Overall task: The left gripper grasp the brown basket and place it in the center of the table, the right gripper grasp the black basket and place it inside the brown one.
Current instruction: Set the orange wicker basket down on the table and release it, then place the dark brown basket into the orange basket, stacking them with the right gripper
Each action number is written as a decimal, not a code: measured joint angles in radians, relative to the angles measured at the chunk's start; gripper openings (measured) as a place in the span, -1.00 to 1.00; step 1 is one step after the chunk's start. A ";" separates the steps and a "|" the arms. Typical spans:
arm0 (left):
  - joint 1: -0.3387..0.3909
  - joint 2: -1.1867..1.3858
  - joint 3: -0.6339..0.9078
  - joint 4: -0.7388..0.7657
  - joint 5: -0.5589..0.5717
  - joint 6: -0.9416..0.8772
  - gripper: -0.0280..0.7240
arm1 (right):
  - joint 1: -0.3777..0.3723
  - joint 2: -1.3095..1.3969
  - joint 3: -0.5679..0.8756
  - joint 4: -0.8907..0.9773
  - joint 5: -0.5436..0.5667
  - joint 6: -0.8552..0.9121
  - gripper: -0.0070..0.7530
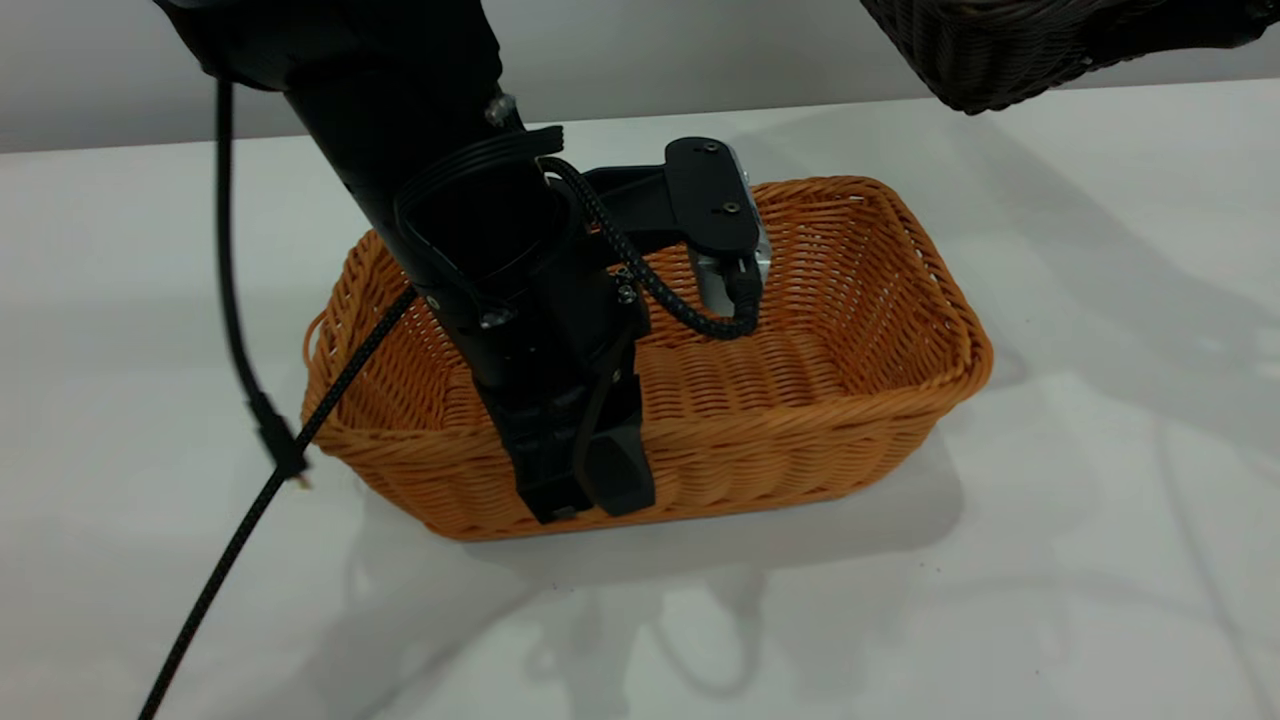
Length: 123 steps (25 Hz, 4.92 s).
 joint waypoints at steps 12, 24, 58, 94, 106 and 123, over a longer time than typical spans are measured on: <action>0.000 0.000 0.001 -0.030 0.062 -0.014 0.13 | 0.000 0.000 0.000 -0.011 0.022 -0.001 -0.23; -0.001 -0.186 0.000 -0.026 0.101 -0.098 0.66 | 0.000 0.000 0.000 -0.055 0.026 -0.023 -0.23; -0.001 -0.867 -0.111 -0.230 -0.080 -0.176 0.53 | 0.270 0.207 -0.469 -0.591 0.594 -0.107 -0.23; 0.000 -0.867 -0.110 -0.219 -0.066 -0.171 0.53 | 0.390 0.222 -0.379 -0.686 0.596 -0.134 -0.24; 0.001 -0.867 -0.110 -0.229 -0.060 -0.171 0.52 | 0.390 0.238 -0.379 -0.628 0.595 -0.098 -0.24; 0.001 -0.867 -0.110 -0.229 -0.042 -0.172 0.52 | 0.390 0.252 -0.379 -0.664 0.592 -0.102 -0.24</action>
